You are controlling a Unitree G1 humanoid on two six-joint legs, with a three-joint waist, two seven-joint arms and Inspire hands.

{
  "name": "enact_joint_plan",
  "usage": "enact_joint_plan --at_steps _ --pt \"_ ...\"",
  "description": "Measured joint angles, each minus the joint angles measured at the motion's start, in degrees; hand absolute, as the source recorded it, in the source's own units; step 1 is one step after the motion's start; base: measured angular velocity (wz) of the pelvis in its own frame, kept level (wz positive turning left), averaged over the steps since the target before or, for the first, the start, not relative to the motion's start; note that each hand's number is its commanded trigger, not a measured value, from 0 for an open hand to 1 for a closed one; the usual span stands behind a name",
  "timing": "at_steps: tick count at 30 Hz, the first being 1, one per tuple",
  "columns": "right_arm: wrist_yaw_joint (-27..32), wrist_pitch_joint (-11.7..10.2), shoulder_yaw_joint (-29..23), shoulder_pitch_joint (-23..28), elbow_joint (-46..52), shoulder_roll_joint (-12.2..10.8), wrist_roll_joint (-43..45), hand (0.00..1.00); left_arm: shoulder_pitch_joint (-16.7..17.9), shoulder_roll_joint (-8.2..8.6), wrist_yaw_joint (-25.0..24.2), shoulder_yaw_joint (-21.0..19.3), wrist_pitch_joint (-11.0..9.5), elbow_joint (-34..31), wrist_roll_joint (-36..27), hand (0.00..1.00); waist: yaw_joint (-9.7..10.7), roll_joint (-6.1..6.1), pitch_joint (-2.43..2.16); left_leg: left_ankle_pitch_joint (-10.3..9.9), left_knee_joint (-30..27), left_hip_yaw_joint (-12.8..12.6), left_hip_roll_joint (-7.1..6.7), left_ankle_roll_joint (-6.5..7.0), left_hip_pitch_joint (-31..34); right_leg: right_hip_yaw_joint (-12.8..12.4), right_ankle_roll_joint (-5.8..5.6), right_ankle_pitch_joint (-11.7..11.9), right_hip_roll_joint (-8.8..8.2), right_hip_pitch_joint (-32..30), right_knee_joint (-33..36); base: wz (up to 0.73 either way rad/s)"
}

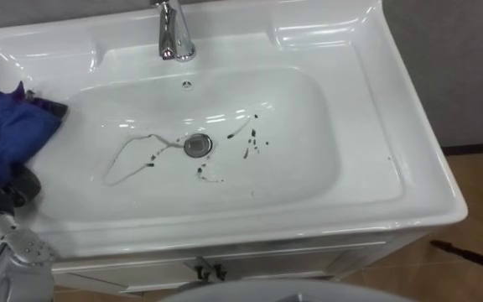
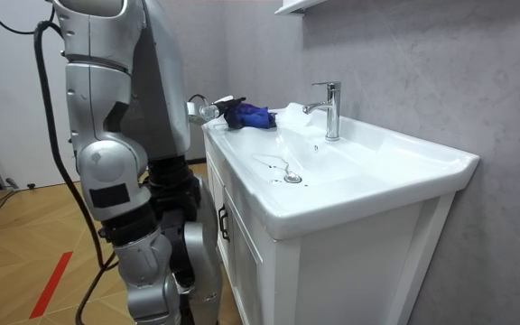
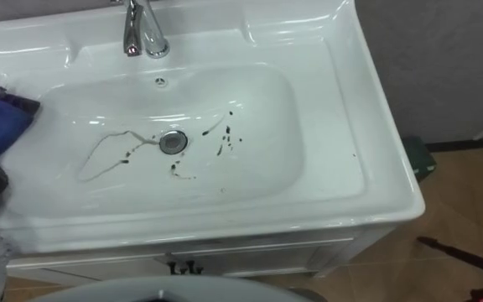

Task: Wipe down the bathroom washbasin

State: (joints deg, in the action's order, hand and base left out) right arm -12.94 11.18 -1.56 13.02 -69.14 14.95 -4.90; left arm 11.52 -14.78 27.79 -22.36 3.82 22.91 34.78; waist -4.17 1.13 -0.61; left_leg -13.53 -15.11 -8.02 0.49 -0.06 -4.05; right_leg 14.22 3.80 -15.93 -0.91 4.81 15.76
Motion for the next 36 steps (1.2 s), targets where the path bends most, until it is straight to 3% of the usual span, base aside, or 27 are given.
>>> enact_joint_plan --at_steps 9,21,23,24,27,28,29,30,32,34,36 --pt "0.32 0.88 -4.21 -0.48 0.23 0.02 0.67 0.00 -2.70 -1.96 -5.13 -2.20 2.63 0.63 0.86 0.00 -0.69 0.53 0.22 0.15 -0.32 0.26 0.29 -0.25 -0.09 0.01 0.42 -0.06 0.23 0.25 -0.10 -0.01" --pt "0.97 1.06 -4.24 -0.59 0.11 0.12 0.67 0.00 -4.40 -2.53 -9.41 -2.23 7.56 -0.64 0.96 0.00 -0.89 1.64 0.09 0.14 -0.47 0.27 0.32 -0.25 0.18 -0.07 0.46 -0.08 0.25 0.05 -0.20 0.00" --pt "1.13 1.42 -4.24 -0.62 0.20 0.12 0.69 0.00 -4.65 -2.64 -10.42 -2.23 7.91 -0.64 0.96 0.18 -0.89 1.64 0.09 0.15 -0.47 0.27 0.32 -0.25 0.25 0.01 0.47 -0.08 0.25 0.05 -0.20 0.00" --pt "1.28 1.46 -4.24 -0.62 0.20 0.12 0.69 0.00 -4.72 -2.79 -11.09 -2.23 8.03 -0.64 0.96 0.34 -0.89 1.65 0.09 0.15 -0.47 0.27 0.32 -0.25 0.26 0.03 0.47 -0.09 0.25 0.05 -0.21 0.00" --pt "1.61 1.50 -4.26 -0.55 0.23 0.12 0.70 0.00 -4.84 -2.98 -12.78 -2.24 8.80 -1.02 0.96 0.34 -0.86 1.67 0.10 0.15 -0.50 0.19 0.36 -0.26 0.31 0.10 0.48 -0.09 0.25 0.07 -0.22 0.00" --pt "1.64 1.64 -4.27 -0.55 0.29 0.12 0.70 0.00 -4.85 -3.09 -13.51 -2.24 9.13 -1.26 0.96 0.43 -0.86 1.64 0.09 0.15 -0.51 0.17 0.37 -0.26 0.33 0.11 0.48 -0.09 0.25 0.07 -0.22 0.00" --pt "1.67 1.86 -4.27 -0.54 0.31 0.12 0.70 0.00 -4.85 -3.16 -13.83 -2.24 9.36 -1.40 0.96 0.91 -0.86 1.64 0.10 0.15 -0.51 0.17 0.38 -0.26 0.33 0.11 0.48 -0.09 0.25 0.07 -0.22 0.00" --pt "1.71 2.25 -4.24 -0.61 0.34 0.12 0.72 0.00 -4.98 -3.42 -14.23 -2.24 9.71 -1.55 1.09 1.00 -0.86 1.63 0.11 0.14 -0.52 0.15 0.39 -0.26 0.34 0.11 0.48 -0.09 0.25 0.07 -0.22 0.00" --pt "1.70 2.65 -4.24 -0.65 0.33 0.13 0.78 0.00 -5.46 -4.76 -14.43 -2.35 10.29 -1.54 2.26 1.00 -0.86 1.59 0.13 0.14 -0.51 0.15 0.37 -0.26 0.34 0.13 0.48 -0.09 0.25 0.07 -0.22 0.00" --pt "1.72 2.69 -4.23 -0.51 0.33 0.13 0.88 0.00 -5.51 -7.33 -15.16 -2.35 11.11 -1.51 2.68 1.00 -0.76 1.55 0.13 0.14 -0.45 0.16 0.31 -0.26 0.34 0.12 0.47 -0.10 0.20 0.06 -0.31 0.00" --pt "1.75 2.71 -4.19 -0.35 0.32 0.13 0.87 0.00 -5.51 -7.93 -15.61 -2.35 11.39 -1.53 3.57 1.00 -0.68 1.56 0.13 0.14 -0.29 0.02 0.24 -0.26 0.31 0.08 0.43 -0.07 0.16 0.07 -0.48 0.00"
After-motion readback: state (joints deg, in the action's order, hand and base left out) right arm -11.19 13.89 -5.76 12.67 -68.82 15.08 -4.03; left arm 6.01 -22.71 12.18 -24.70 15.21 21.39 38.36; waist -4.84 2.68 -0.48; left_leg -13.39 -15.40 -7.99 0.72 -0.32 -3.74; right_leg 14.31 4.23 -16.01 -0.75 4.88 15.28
